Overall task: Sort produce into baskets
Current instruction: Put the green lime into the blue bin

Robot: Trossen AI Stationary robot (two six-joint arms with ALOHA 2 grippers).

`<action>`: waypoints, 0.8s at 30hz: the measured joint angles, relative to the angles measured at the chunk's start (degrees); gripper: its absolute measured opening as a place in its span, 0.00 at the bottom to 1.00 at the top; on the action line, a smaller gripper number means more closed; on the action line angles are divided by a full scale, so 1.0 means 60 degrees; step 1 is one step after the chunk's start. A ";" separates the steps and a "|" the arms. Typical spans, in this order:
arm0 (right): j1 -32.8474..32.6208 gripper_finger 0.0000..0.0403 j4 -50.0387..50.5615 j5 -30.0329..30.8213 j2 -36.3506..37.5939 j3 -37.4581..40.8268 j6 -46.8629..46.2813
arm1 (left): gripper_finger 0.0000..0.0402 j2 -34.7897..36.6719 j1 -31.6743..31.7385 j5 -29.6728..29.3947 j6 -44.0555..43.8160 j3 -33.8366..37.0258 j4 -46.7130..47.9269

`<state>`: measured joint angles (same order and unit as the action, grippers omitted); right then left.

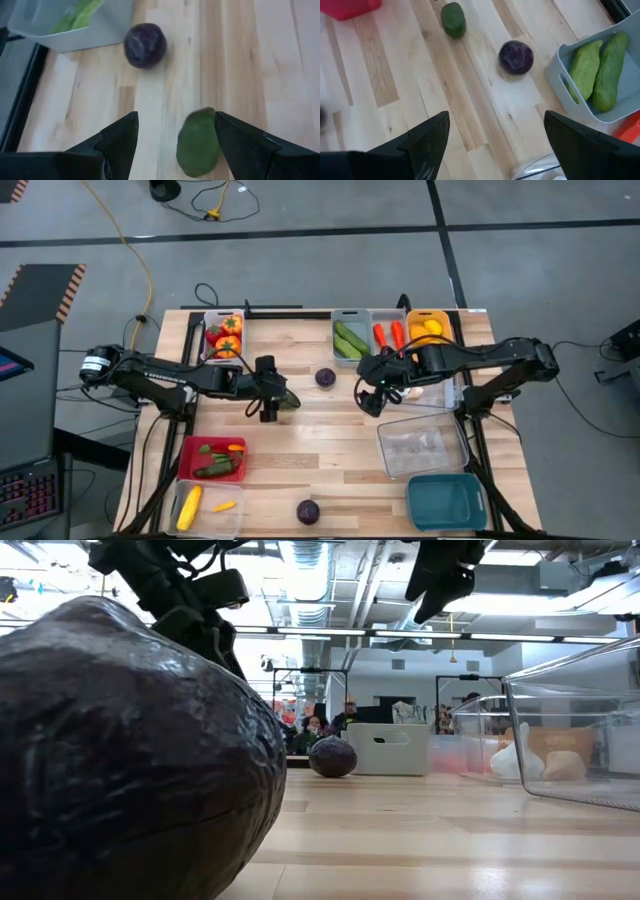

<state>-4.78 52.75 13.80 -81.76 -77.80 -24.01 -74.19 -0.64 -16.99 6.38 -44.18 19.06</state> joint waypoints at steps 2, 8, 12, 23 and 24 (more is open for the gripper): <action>-0.0051 0.87 0.0000 0.0000 0.0000 0.0000 0.0000 | 0.62 0.0000 -0.0002 -0.0207 -0.0329 0.0000 -0.0134; -0.0146 0.87 -0.0002 0.0000 0.0000 0.0000 -0.0002 | 0.66 0.0000 -0.0002 -0.0510 -0.1035 0.0000 -0.0136; -0.0142 0.87 -0.0005 0.0000 0.0000 0.0000 0.0000 | 0.70 -0.0114 -0.0002 -0.1302 -0.1712 0.0001 -0.0199; -0.0138 0.87 -0.0015 -0.0003 0.0000 0.0000 0.0000 | 0.72 -0.0556 0.0006 0.0060 -0.0224 0.0014 -0.0180; -0.0135 0.87 -0.0018 -0.0002 0.0000 0.0000 0.0000 | 0.72 -0.0619 0.0011 0.0097 -0.0061 0.0000 -0.0207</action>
<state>-5.58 52.64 13.79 -81.76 -77.80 -24.01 -77.91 -0.57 -16.41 6.01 -44.18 17.81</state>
